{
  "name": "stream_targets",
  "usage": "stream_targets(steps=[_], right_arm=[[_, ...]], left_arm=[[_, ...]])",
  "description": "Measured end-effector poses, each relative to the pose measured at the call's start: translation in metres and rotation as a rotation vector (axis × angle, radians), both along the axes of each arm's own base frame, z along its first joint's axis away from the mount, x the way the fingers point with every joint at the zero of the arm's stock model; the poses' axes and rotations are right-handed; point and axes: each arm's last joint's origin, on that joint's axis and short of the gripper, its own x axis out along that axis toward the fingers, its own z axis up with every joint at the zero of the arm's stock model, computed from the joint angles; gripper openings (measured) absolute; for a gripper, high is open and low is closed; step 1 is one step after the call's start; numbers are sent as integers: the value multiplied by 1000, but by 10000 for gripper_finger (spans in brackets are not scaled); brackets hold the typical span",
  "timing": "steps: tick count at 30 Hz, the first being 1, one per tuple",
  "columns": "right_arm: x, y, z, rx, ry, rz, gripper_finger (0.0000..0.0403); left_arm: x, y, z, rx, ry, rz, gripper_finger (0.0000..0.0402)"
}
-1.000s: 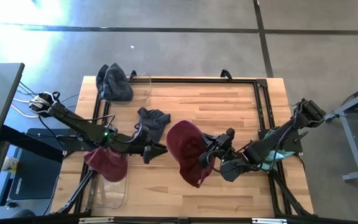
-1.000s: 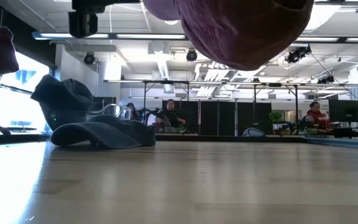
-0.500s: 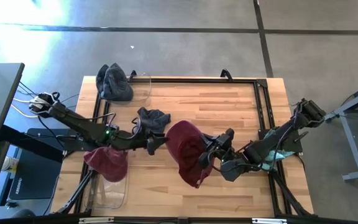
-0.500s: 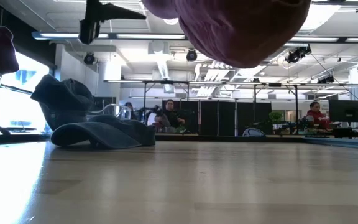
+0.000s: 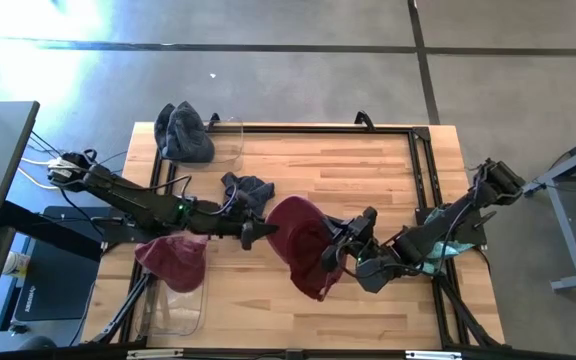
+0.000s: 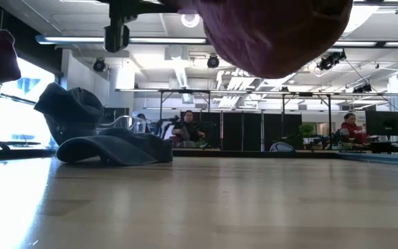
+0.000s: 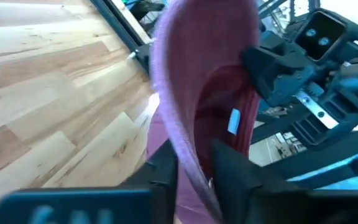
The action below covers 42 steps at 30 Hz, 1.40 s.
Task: Pick & Place hat
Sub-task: Put the red cap into the bottom transparent bin
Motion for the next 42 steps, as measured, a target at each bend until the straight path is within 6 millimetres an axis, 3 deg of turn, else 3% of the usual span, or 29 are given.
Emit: stream_targets(steps=[4,7,12,15,19,25,29,36,42], right_arm=[[3,-2,-2,-20,87,88,50],[-1,-8,4,-1,186,261,77],[-23,-27,26,234,252,524,133],[-34,-33,27,347,346,657,158],[-36,-24,22,342,451,849,160],[-11,-4,-16,218,613,988,118],[9,0,-55,121,778,1031,80],[43,-21,-109,-100,953,932,39],[63,-49,-122,-180,956,884,30]], left_arm=[[0,5,-4,-13,39,29,10],[-4,14,-7,-146,123,8,12],[-4,40,-24,-243,314,-14,5],[0,61,-32,-276,362,25,3],[-2,87,-35,-254,390,114,2],[-9,117,-41,-215,457,191,2],[-16,128,-46,-202,527,212,1],[-19,130,-55,-212,612,180,1],[-17,130,-51,-210,616,151,1]])
